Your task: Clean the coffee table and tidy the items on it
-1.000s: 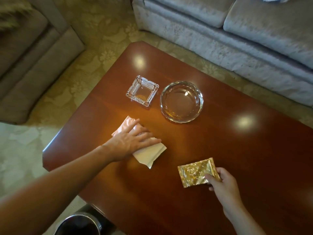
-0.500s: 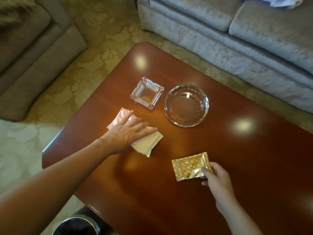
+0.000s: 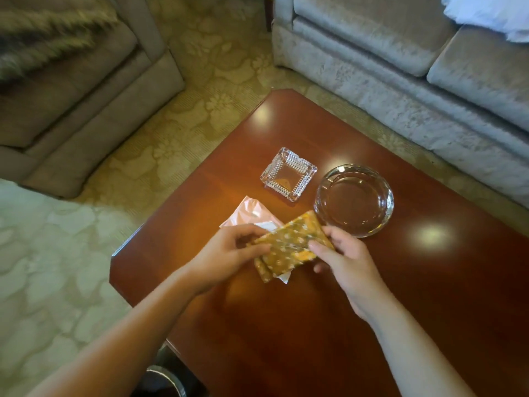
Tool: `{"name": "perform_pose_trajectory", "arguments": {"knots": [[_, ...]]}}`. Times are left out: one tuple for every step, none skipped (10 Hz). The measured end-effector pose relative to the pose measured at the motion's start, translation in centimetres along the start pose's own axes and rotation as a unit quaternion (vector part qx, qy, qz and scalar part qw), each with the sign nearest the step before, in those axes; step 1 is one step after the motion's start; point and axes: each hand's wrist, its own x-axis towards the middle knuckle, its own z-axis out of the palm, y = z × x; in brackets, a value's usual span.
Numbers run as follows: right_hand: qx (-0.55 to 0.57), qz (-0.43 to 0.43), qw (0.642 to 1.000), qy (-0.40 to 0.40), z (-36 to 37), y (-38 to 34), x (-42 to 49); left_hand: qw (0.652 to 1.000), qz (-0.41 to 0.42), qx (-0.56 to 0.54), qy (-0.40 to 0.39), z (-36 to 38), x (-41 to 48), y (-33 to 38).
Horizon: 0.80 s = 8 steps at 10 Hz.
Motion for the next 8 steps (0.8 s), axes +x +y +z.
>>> {"name": "perform_pose_trajectory", "arguments": {"knots": [[0.008, 0.003, 1.0, -0.001, 2.4, -0.9, 2.7, 0.994, -0.032, -0.037, 0.102, -3.7, 0.5, -1.2], [0.017, 0.012, 0.998, 0.053, 3.2, -0.3, 3.6, 0.971, -0.072, -0.051, 0.221, -7.9, 2.2, -2.8], [0.005, 0.022, 0.998, 0.063, 3.4, 1.3, 2.4, 0.949, -0.108, -0.054, 0.291, -11.4, 4.8, -4.6], [-0.02, 0.029, 0.997, 0.068, 3.5, 3.4, 0.7, 0.945, -0.123, -0.018, 0.303, -13.0, 7.1, -6.0], [-0.041, 0.044, 0.994, 0.089, 3.4, 4.9, 0.0, 0.941, -0.128, 0.016, 0.313, -13.3, 8.7, -6.5], [-0.128, 0.029, 0.986, 0.104, 3.8, 5.3, 0.0, 0.936, -0.127, 0.136, 0.3, -13.2, 9.2, -6.8], [-0.256, -0.043, 0.961, 0.089, 5.2, 4.7, 0.4, 0.897, -0.087, 0.305, 0.309, -12.7, 8.8, -6.3], [-0.309, -0.073, 0.945, 0.072, 6.6, 4.1, 1.0, 0.853, -0.001, 0.403, 0.331, -10.2, 7.7, -5.8]]}}
